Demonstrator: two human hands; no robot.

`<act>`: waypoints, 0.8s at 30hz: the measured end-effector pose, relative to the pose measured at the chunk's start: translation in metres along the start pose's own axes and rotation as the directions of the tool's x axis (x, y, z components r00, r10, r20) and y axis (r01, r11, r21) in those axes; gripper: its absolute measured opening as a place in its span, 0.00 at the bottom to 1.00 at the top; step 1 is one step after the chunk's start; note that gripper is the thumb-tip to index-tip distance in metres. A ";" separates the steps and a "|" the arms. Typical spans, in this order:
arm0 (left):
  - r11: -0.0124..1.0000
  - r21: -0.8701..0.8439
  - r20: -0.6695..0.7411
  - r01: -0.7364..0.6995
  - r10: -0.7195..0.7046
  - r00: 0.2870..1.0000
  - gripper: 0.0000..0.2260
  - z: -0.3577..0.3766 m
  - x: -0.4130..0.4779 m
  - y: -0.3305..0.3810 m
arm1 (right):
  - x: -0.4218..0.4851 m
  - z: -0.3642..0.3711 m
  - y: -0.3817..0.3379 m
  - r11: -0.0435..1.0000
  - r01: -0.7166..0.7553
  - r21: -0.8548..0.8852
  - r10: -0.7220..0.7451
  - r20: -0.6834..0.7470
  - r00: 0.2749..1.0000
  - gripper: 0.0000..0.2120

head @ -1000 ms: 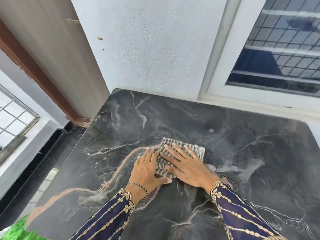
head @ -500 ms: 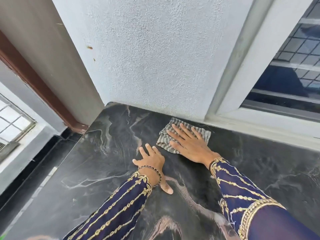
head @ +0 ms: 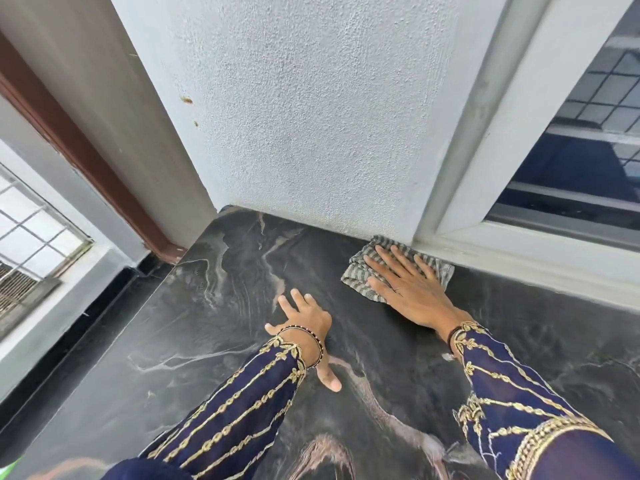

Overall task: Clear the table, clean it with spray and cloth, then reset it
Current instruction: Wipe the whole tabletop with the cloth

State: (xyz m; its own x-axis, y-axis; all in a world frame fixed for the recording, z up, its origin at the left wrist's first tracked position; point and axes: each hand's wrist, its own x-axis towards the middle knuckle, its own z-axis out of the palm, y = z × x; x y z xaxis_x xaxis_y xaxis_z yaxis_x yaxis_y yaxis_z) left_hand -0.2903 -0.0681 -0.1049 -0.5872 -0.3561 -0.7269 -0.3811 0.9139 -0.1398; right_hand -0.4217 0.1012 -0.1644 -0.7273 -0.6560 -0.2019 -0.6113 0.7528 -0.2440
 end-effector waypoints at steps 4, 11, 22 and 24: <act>0.998 0.059 -0.028 -0.003 0.004 1.000 0.63 0.002 0.006 0.002 | -0.029 -0.002 0.032 0.997 -0.077 -0.003 0.077 0.006 0.997 0.26; 0.992 -0.102 -0.125 -0.069 0.056 0.991 0.37 0.002 0.001 -0.004 | -0.047 0.010 0.015 0.990 -0.142 0.002 0.142 -0.022 0.990 0.28; 0.947 -0.016 -0.461 -0.320 0.277 0.843 0.46 0.047 -0.039 -0.028 | -0.147 0.057 -0.061 0.997 -0.083 -0.005 0.082 -0.059 0.995 0.27; 0.921 -0.012 -0.579 -0.390 0.311 0.754 0.34 0.087 -0.056 -0.035 | -0.173 0.067 -0.081 0.998 -0.069 0.007 0.069 -0.055 0.996 0.27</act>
State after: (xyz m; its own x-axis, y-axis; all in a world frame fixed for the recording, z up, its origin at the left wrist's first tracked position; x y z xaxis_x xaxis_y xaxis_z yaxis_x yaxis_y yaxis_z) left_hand -0.1815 -0.0633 -0.1178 -0.9745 -0.0968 -0.2025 -0.1310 0.9779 0.1629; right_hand -0.2255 0.1505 -0.1728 -0.7838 -0.5985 -0.1656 -0.5578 0.7958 -0.2359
